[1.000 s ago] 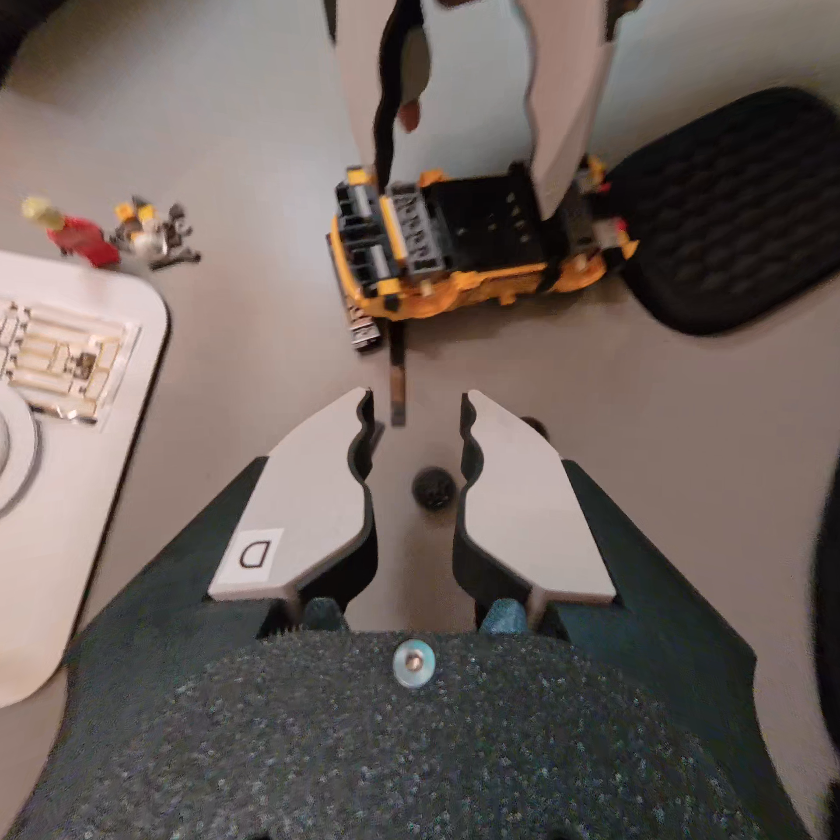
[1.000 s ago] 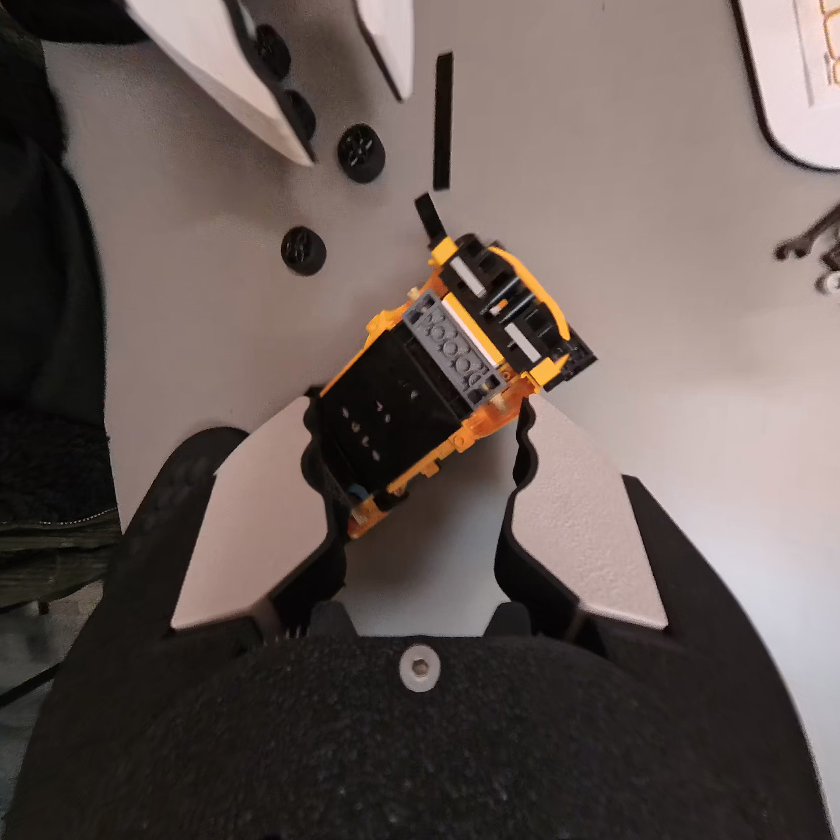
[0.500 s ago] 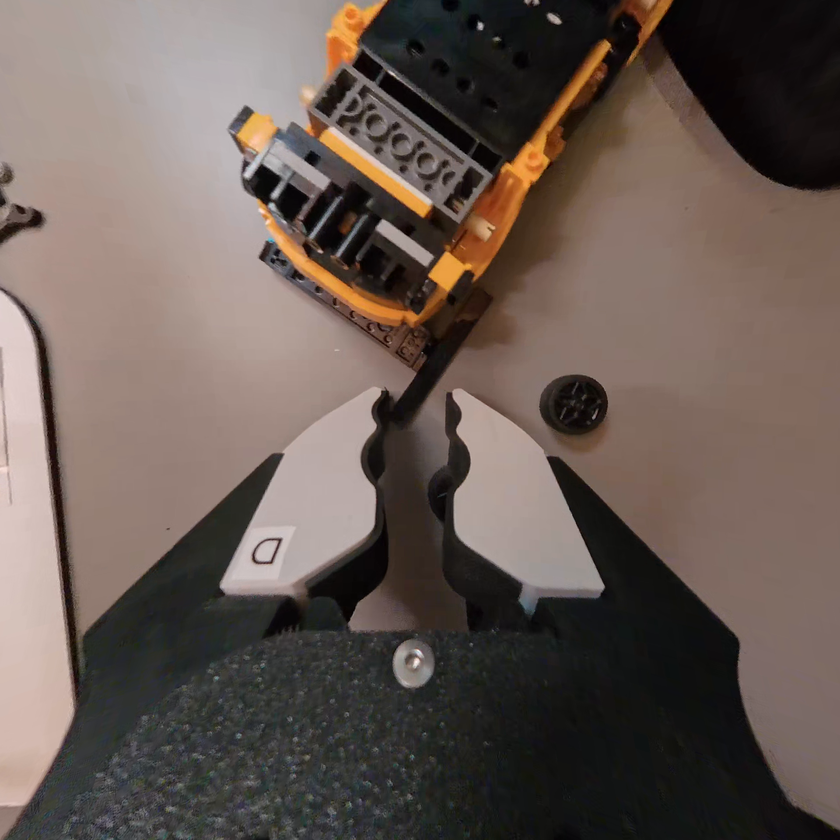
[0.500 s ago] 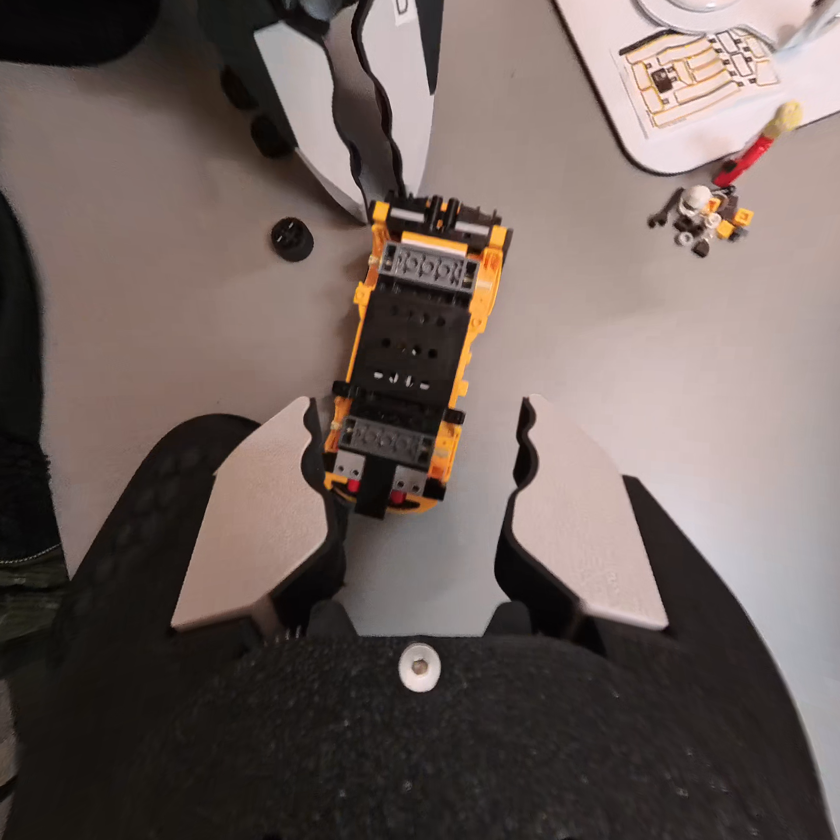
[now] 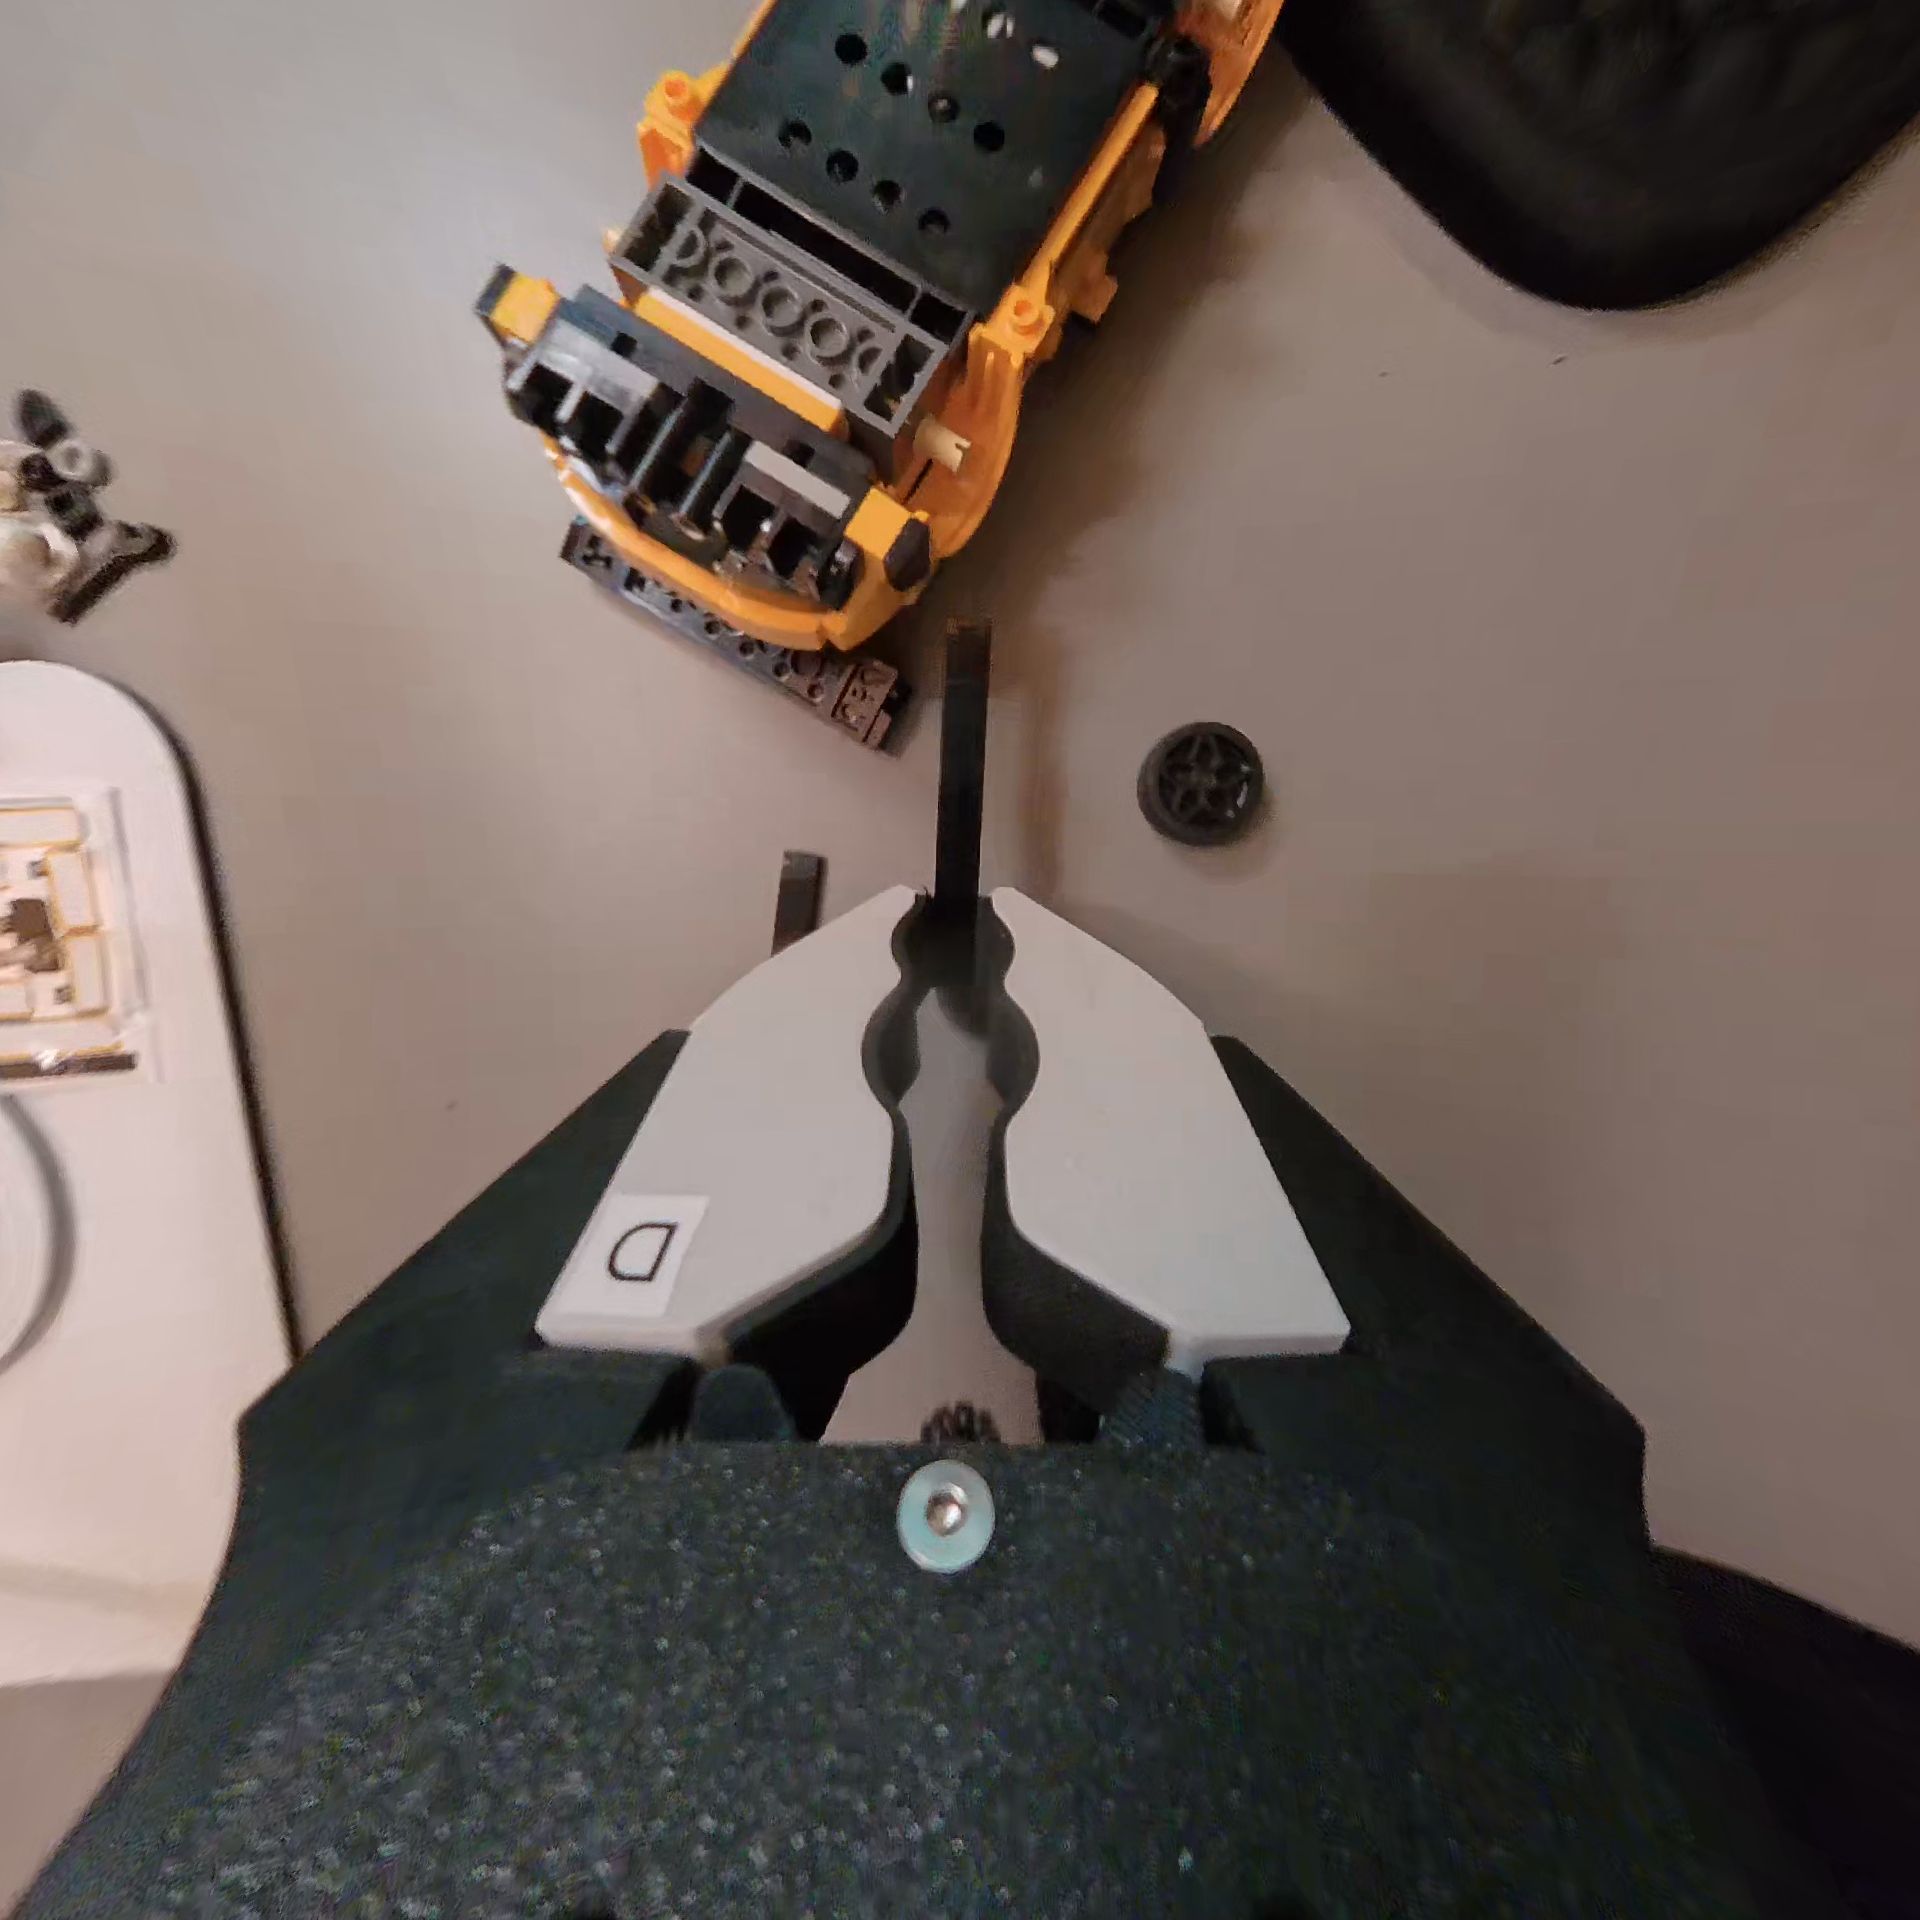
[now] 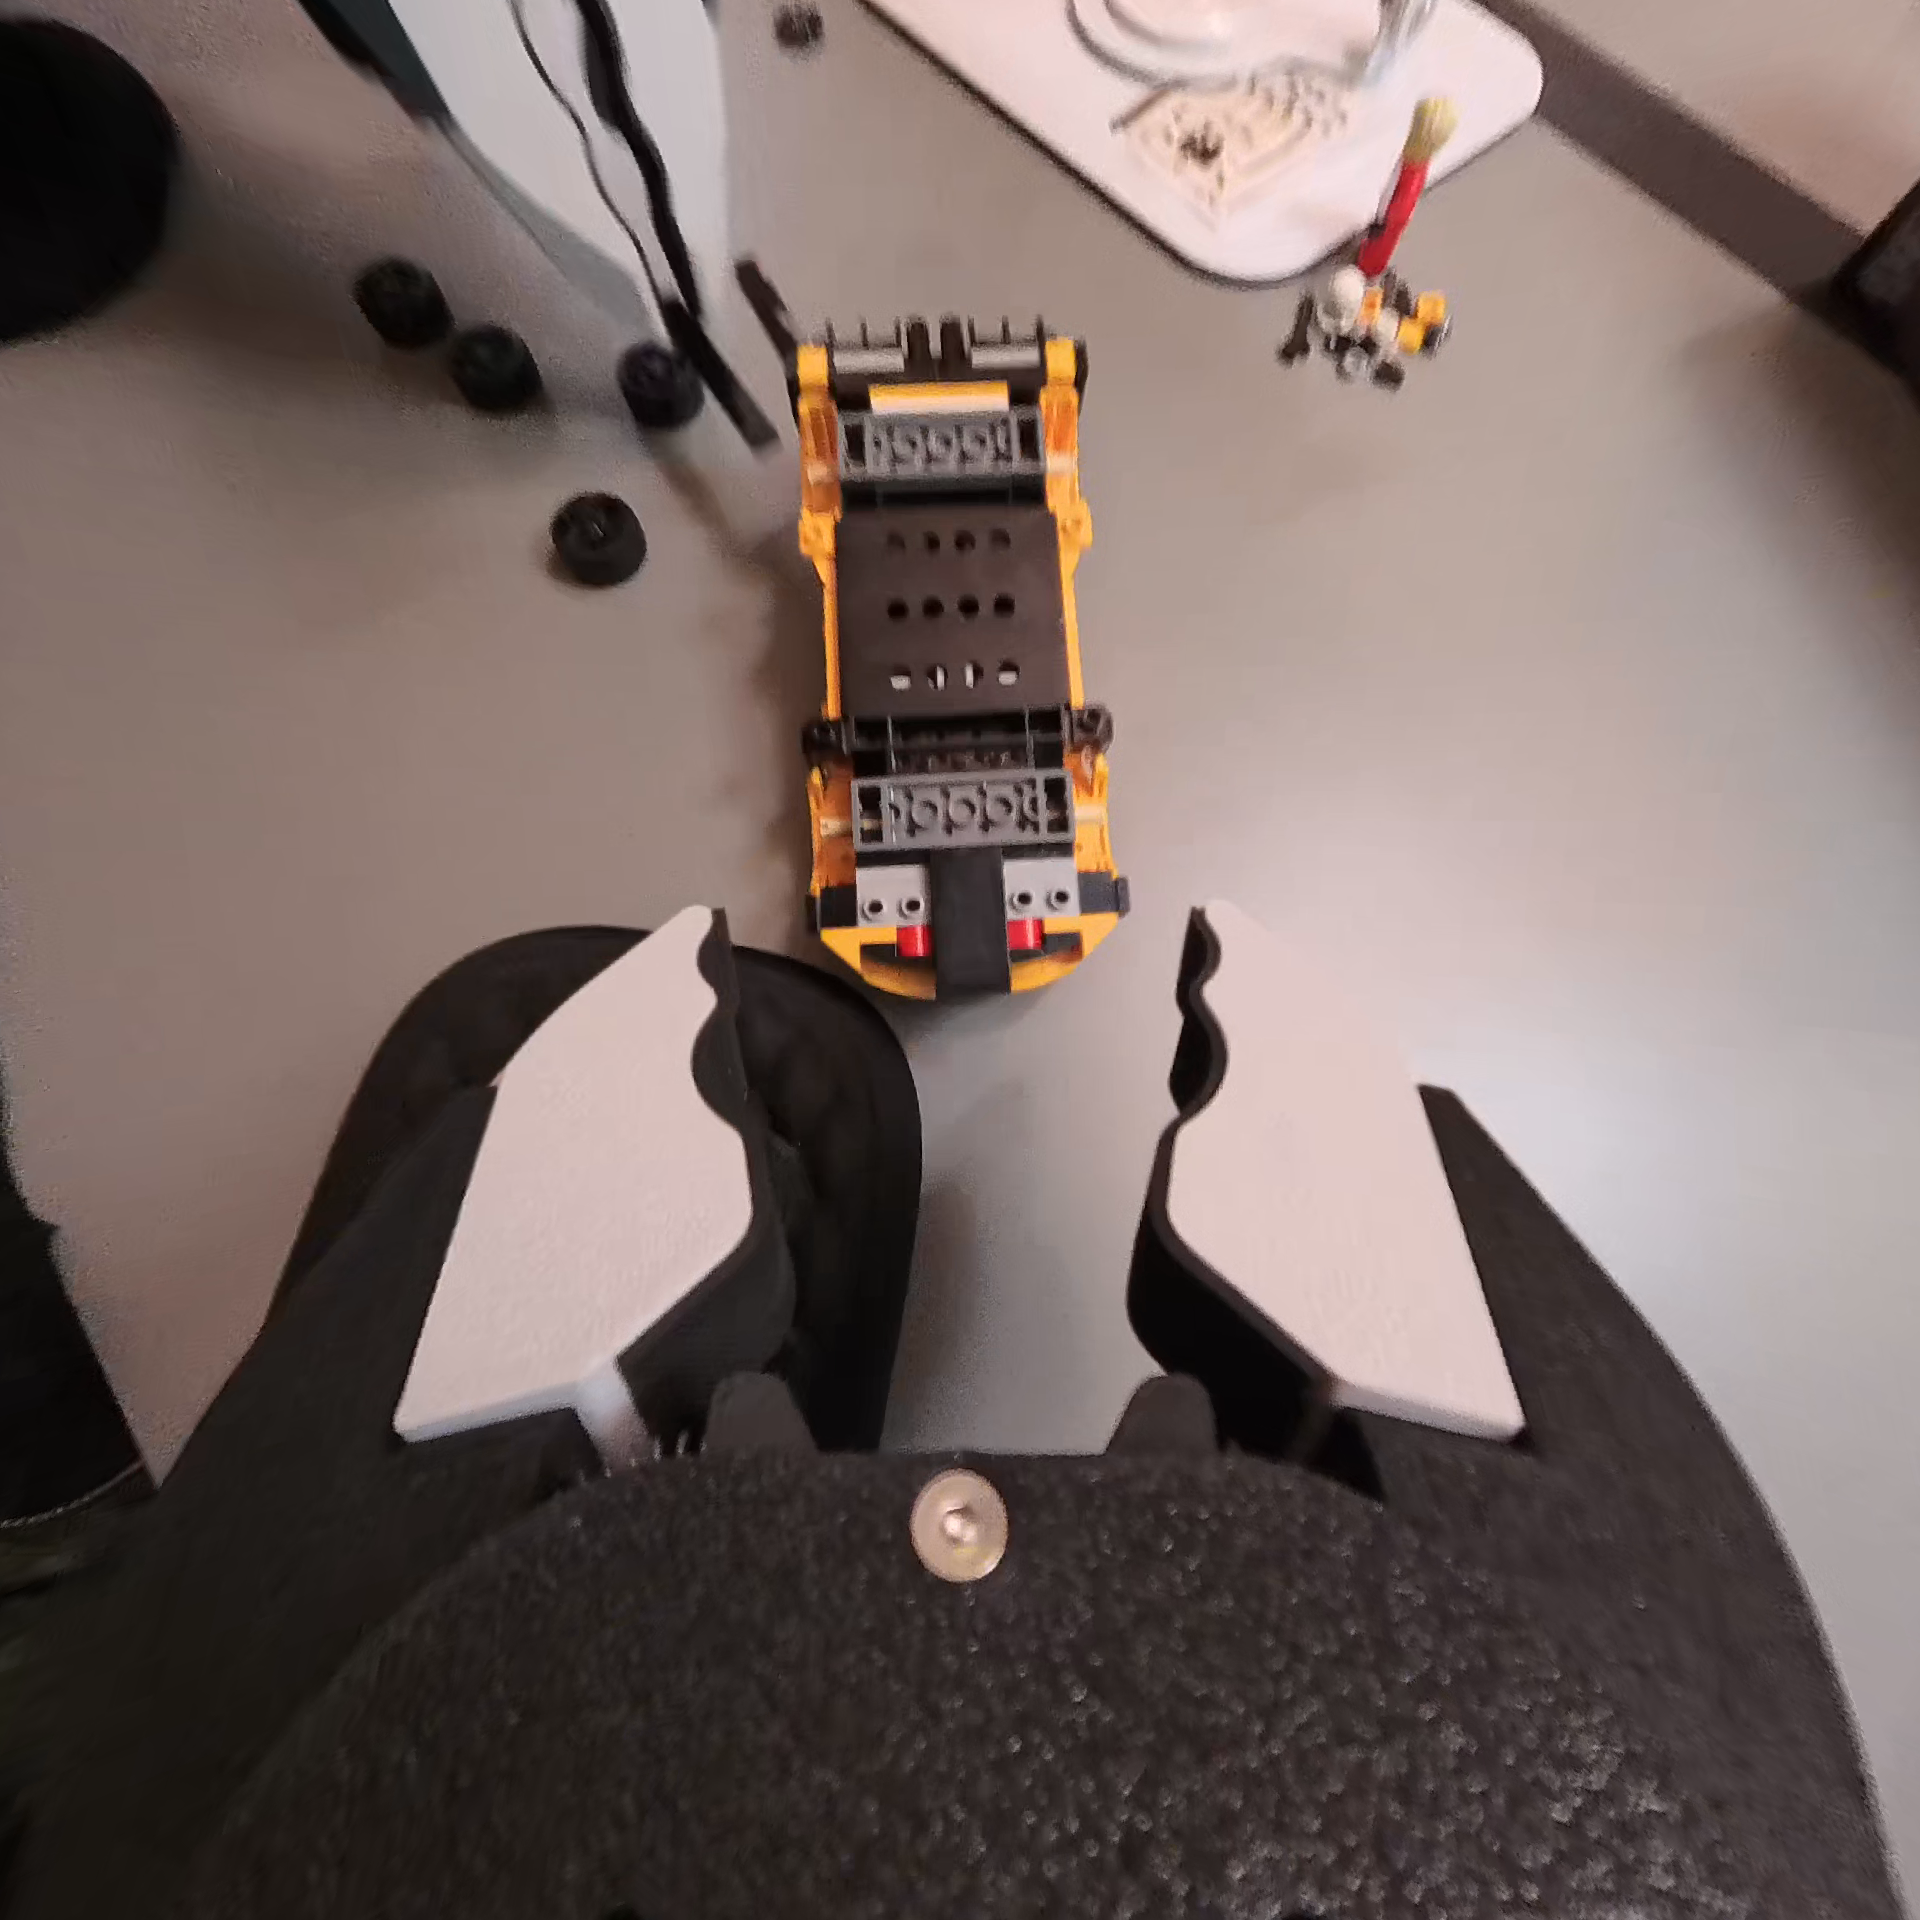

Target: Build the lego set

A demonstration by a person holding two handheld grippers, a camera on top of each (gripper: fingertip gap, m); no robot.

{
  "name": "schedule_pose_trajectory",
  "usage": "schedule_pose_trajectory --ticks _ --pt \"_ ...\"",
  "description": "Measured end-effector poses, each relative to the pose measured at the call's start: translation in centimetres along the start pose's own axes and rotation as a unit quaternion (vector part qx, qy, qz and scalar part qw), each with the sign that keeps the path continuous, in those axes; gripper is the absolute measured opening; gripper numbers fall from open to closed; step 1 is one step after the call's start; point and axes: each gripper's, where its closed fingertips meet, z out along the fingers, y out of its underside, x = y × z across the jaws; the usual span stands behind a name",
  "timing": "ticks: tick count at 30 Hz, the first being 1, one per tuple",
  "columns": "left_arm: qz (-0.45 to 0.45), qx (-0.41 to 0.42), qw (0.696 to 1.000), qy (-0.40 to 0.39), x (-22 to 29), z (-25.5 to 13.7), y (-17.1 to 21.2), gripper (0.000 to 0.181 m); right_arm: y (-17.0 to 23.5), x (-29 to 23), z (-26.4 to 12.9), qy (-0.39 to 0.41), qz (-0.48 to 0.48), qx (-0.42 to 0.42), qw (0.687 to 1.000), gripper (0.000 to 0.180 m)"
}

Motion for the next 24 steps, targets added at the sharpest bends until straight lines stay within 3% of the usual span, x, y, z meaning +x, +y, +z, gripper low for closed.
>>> schedule_pose_trajectory --ticks 5,11,17,24 --pt "-0.008 0.04 0.998 -0.047 -1.0 -4.6 -1.1 0.008 1.4 -0.2 3.0 -0.008 -0.005 -0.054 0.998 0.083" --pt "-0.031 0.084 0.991 -0.102 -1.7 -8.2 -1.5 0.007 0.5 -0.1 5.3 -0.051 -0.074 -0.077 0.993 0.072" --pt "-0.032 0.082 0.992 -0.089 -0.7 -8.5 -1.0 0.008 -1.2 -1.1 7.1 -0.138 -0.163 -0.068 0.975 0.067" --pt "-0.032 0.055 0.995 -0.075 -1.4 -7.8 -1.2 0.008 -3.4 -2.8 9.2 -0.18 -0.225 -0.083 0.954 0.066"
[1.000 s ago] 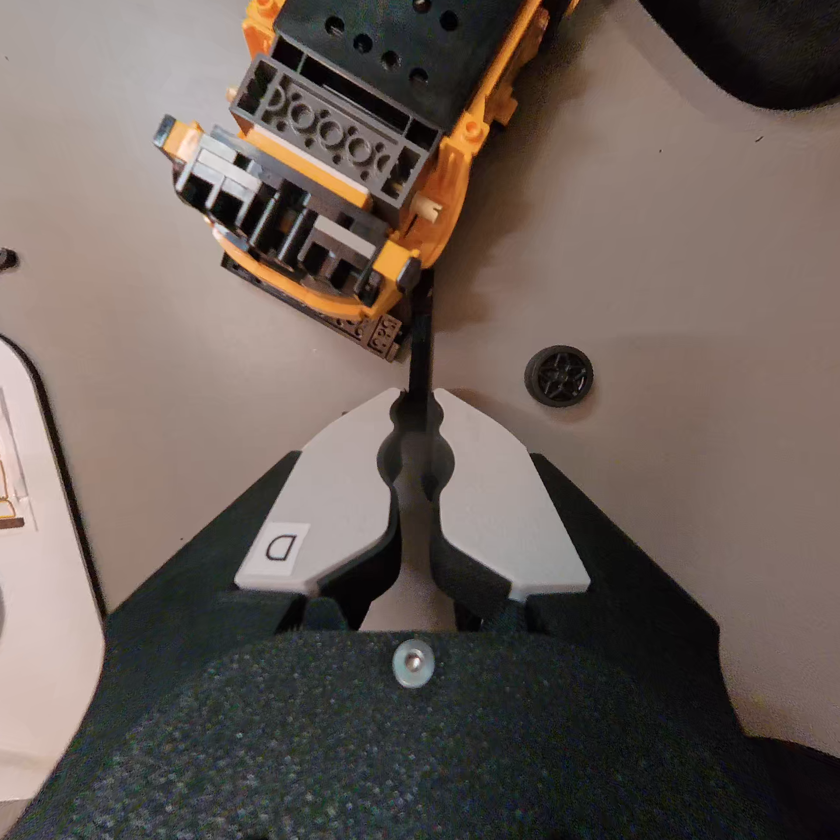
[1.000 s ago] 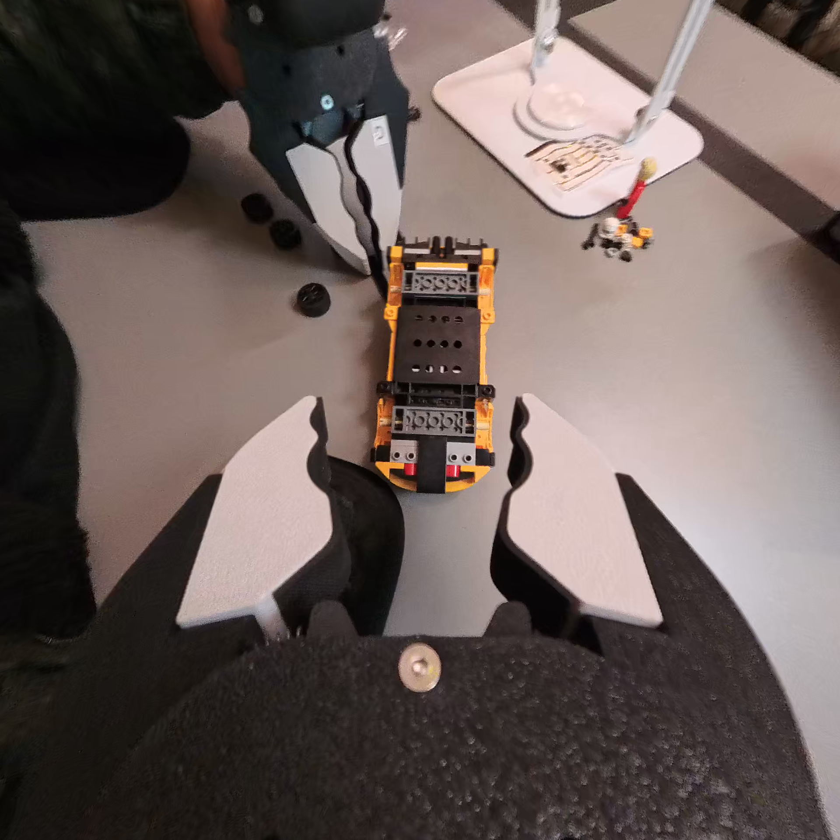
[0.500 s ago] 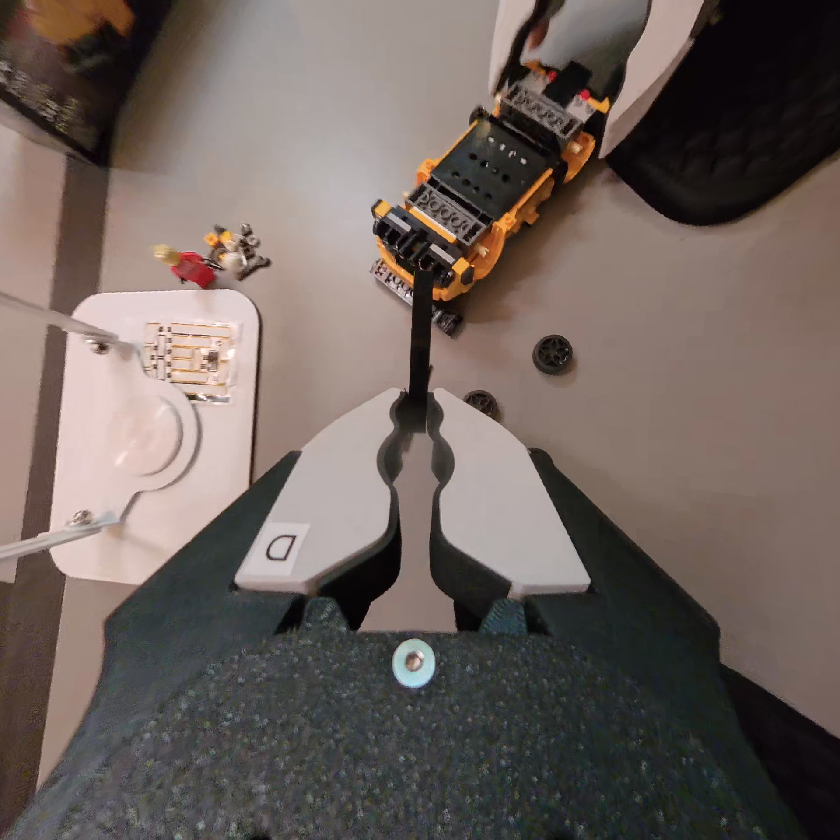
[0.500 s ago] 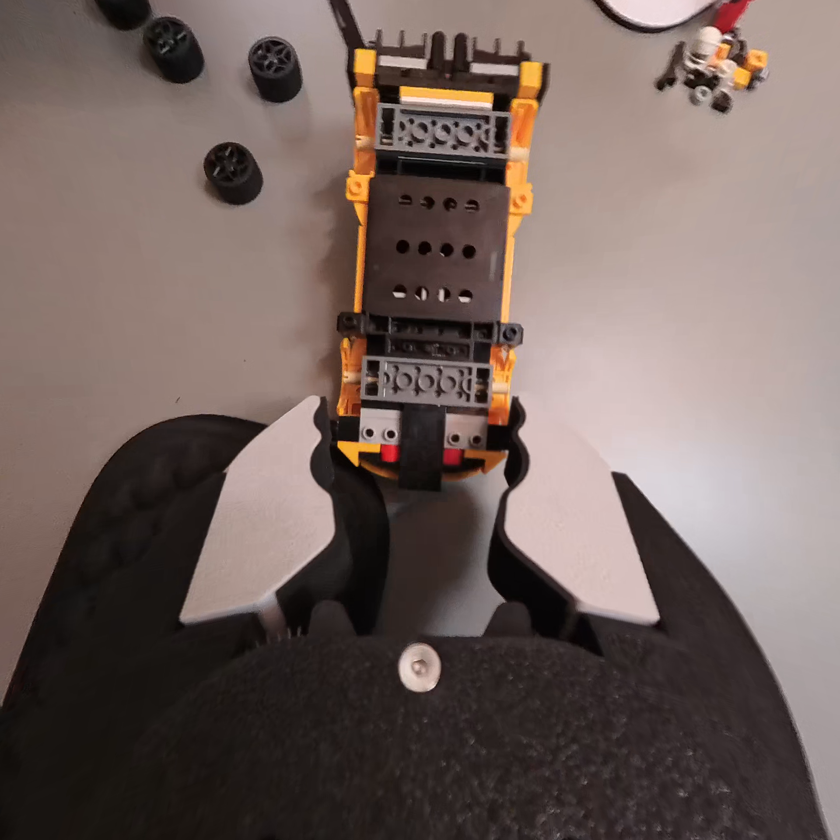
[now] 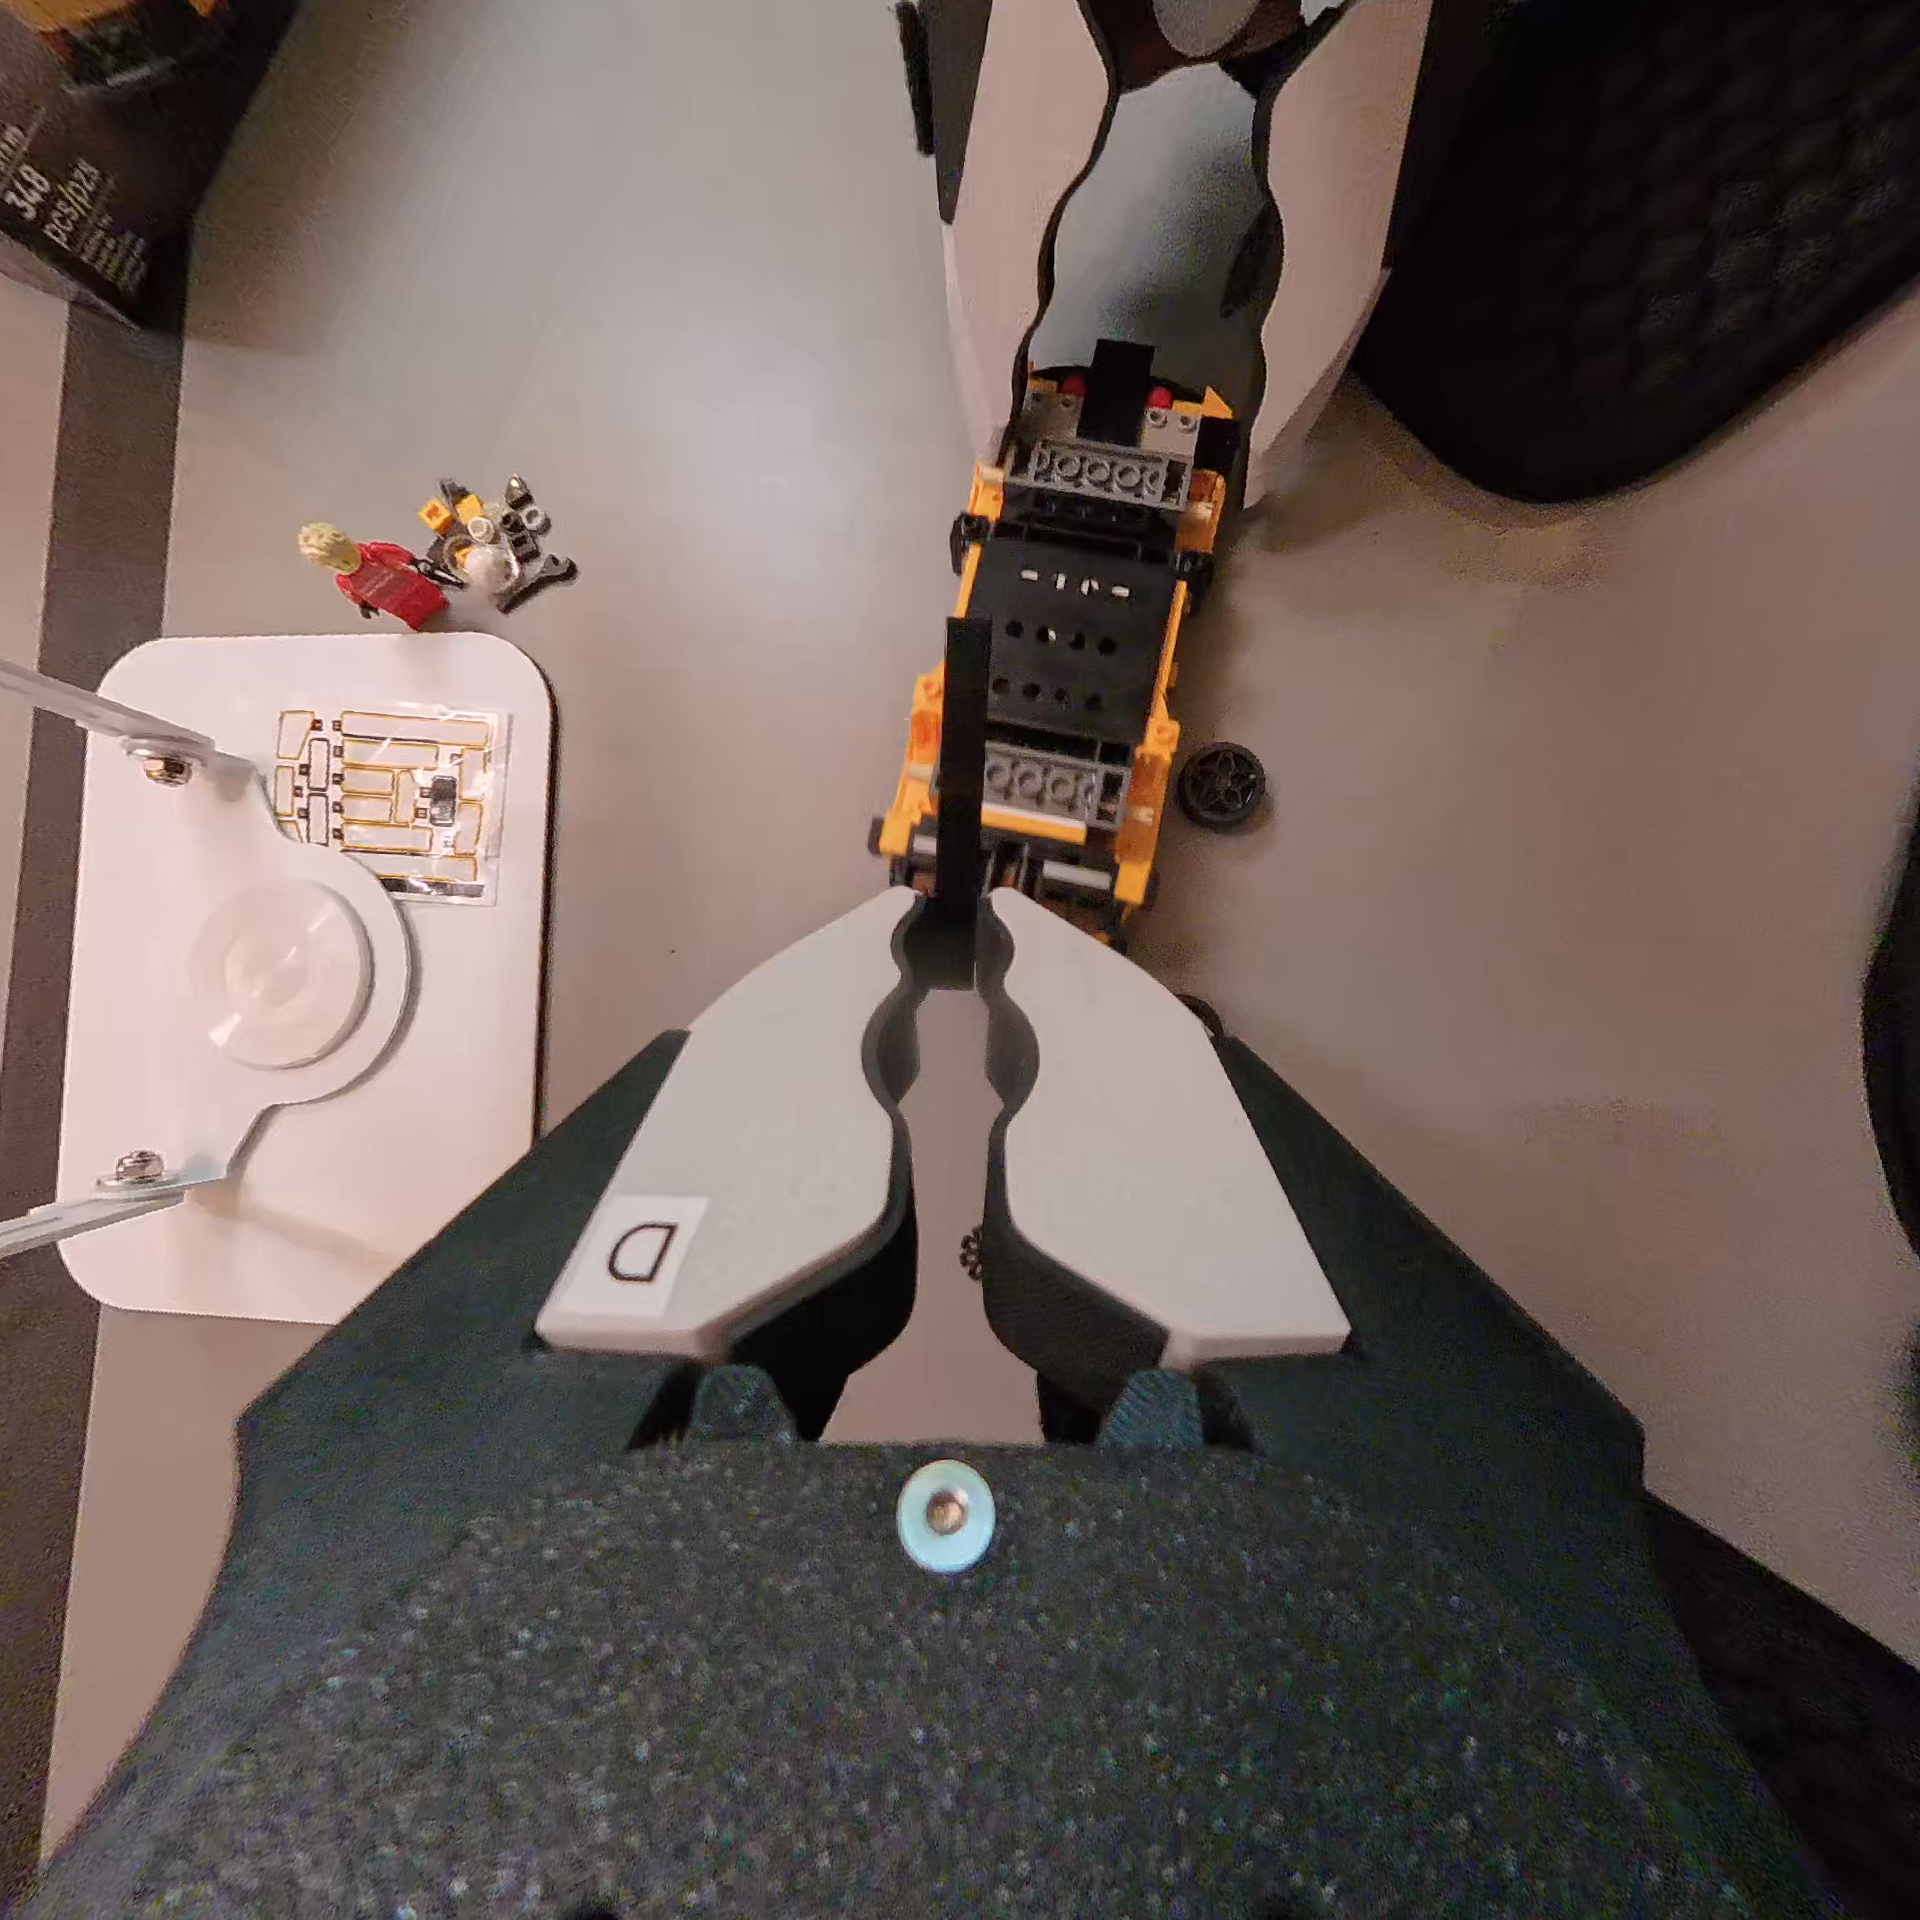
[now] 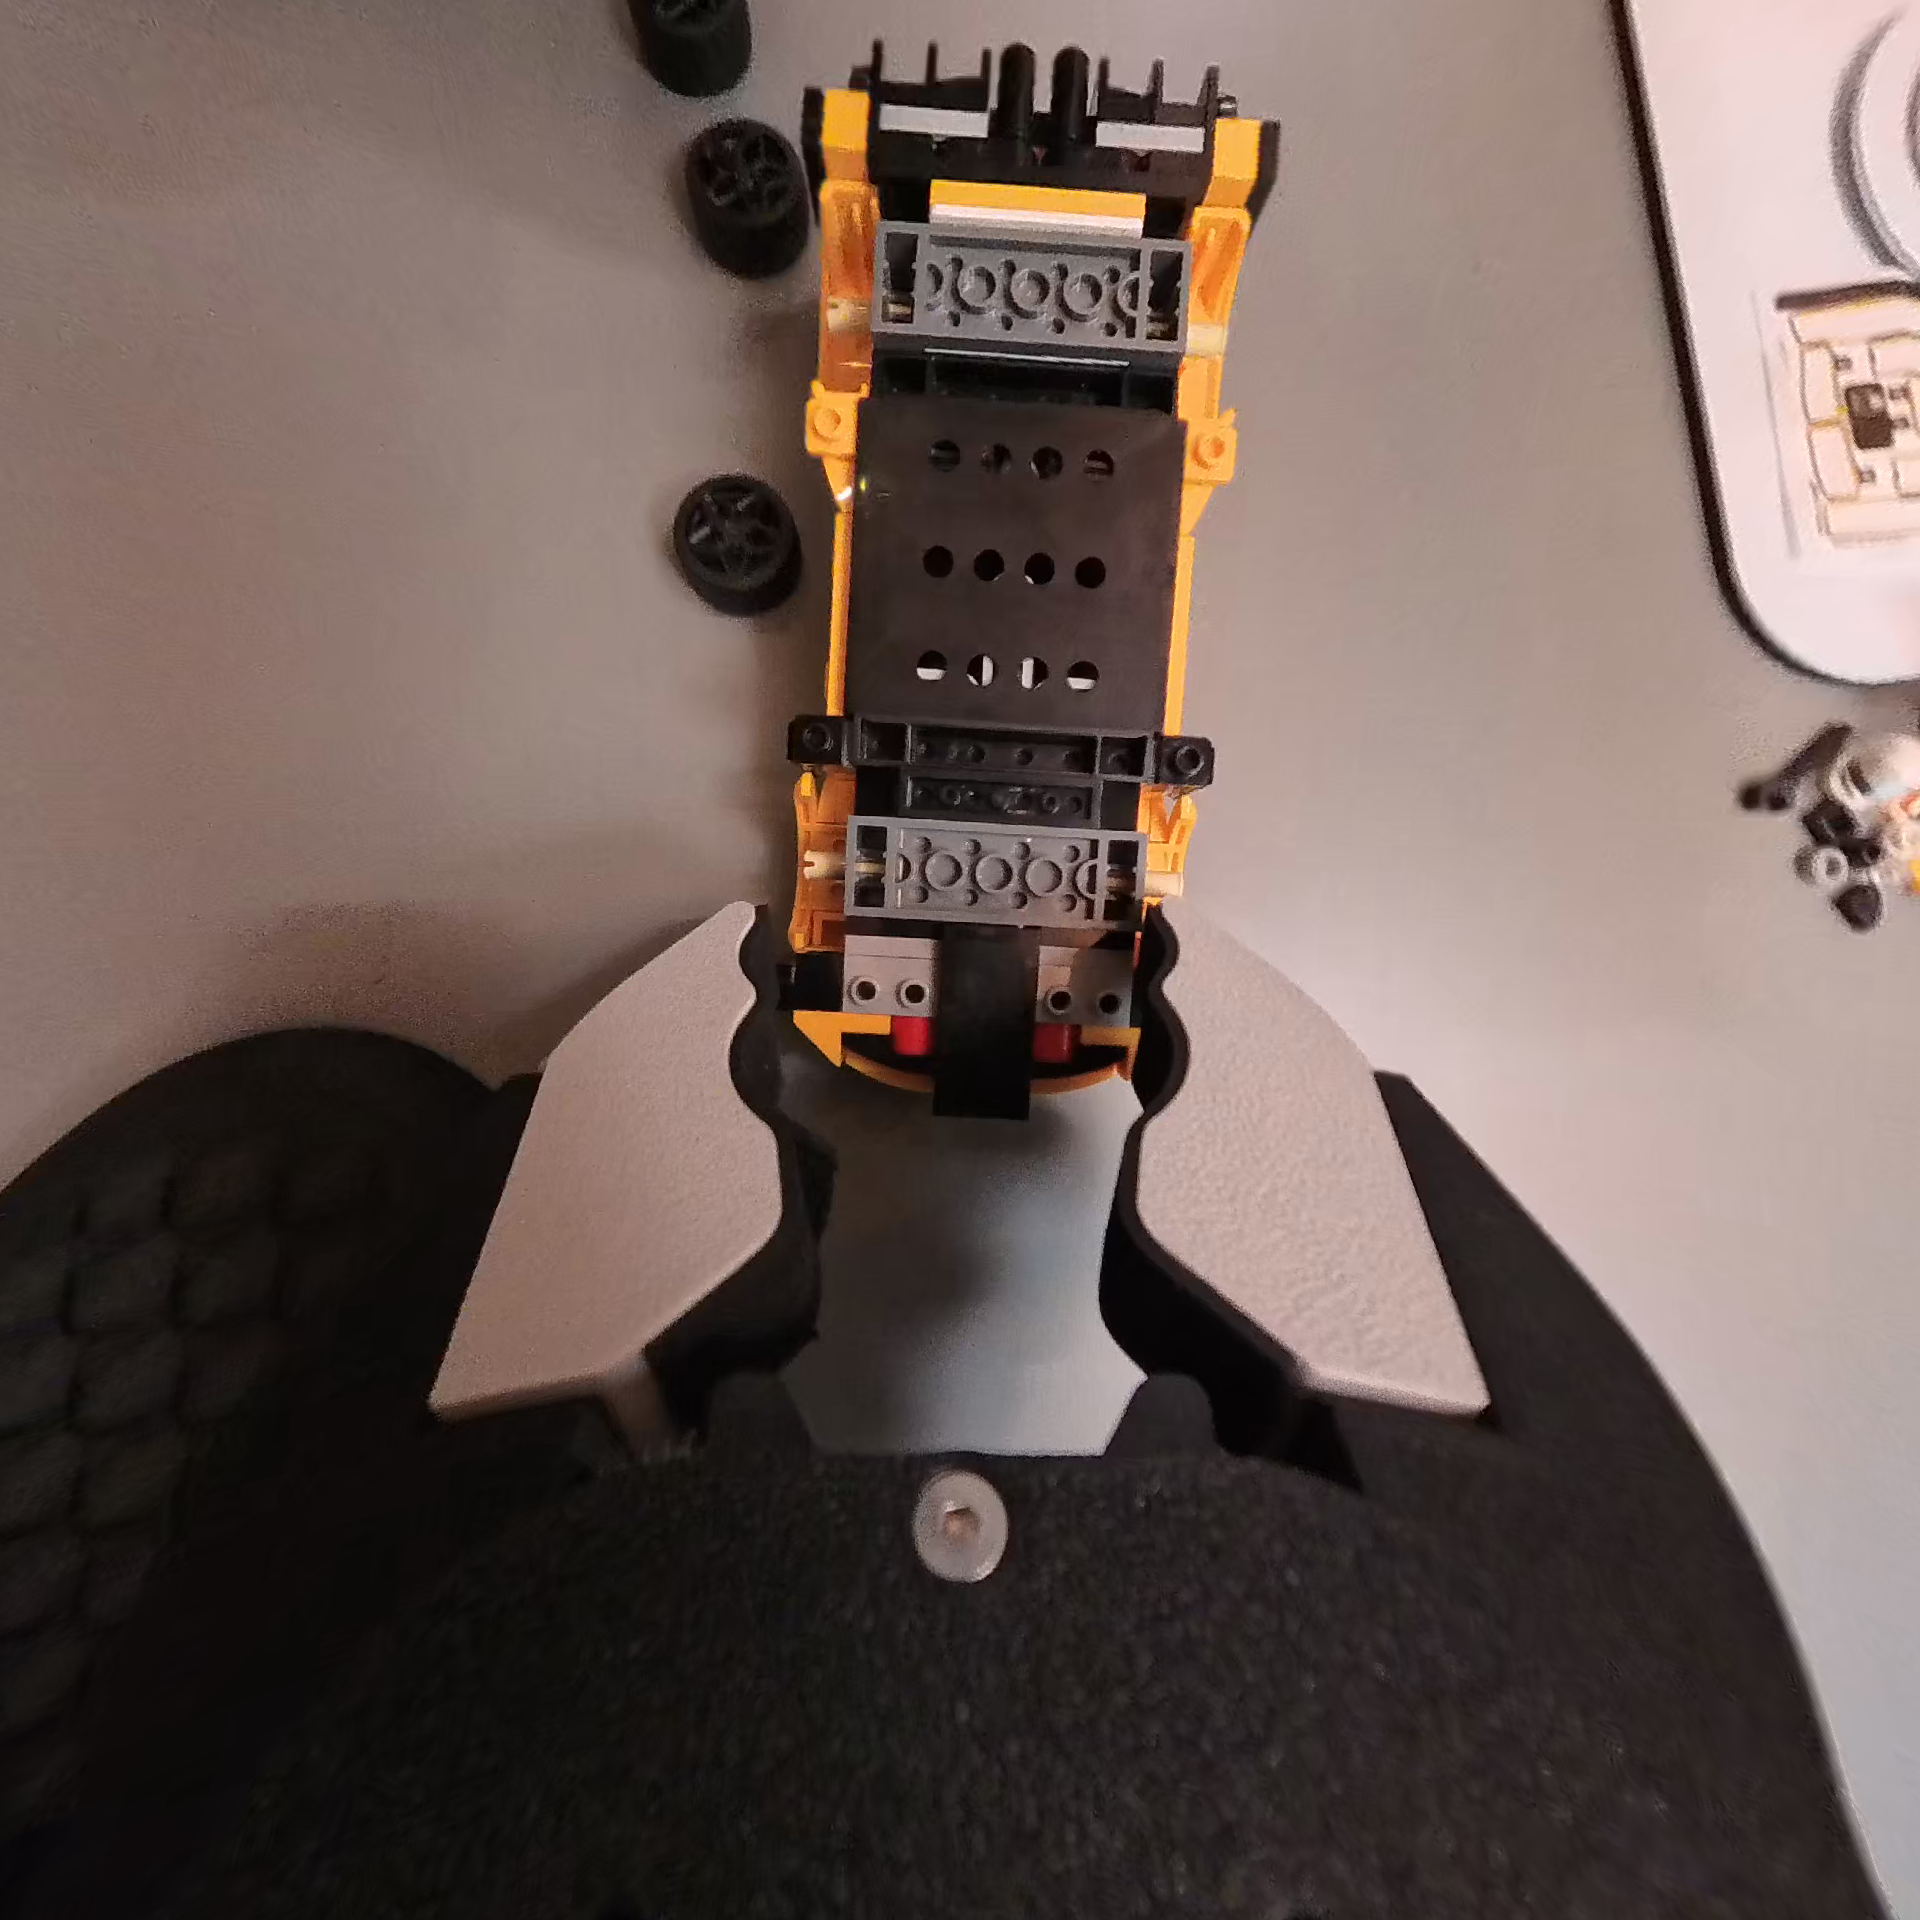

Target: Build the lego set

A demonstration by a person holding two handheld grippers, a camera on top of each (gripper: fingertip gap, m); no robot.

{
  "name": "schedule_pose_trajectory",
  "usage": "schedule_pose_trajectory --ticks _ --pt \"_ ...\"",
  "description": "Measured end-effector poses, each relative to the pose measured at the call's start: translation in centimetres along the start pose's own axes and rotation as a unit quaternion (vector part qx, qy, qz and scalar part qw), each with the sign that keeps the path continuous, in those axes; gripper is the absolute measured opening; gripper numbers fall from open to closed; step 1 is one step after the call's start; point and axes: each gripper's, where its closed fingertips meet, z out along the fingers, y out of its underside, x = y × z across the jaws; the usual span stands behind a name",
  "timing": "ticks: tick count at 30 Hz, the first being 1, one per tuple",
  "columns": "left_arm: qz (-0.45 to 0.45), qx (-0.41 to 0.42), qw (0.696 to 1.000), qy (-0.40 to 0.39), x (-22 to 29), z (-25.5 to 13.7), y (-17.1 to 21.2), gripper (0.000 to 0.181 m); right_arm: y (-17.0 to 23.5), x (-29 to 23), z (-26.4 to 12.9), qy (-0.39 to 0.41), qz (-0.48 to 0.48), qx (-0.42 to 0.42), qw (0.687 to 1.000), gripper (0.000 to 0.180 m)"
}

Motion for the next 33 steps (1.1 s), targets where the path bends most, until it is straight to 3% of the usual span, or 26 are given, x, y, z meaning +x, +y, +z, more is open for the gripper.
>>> schedule_pose_trajectory --ticks 9,22,33 --pt "0.004 -0.062 0.997 0.041 -0.1 2.7 0.6 0.008 -2.1 -0.4 1.6 -0.015 -0.022 0.009 1.0 0.066" --pt "0.023 -0.123 0.988 0.093 -0.1 6.1 -0.3 0.007 -1.7 -0.7 0.7 -0.025 -0.001 0.034 0.999 0.072" --pt "0.034 -0.142 0.984 0.1 -0.3 7.1 -0.2 0.007 -1.9 -0.4 0.6 -0.059 0.031 0.022 0.998 0.095"
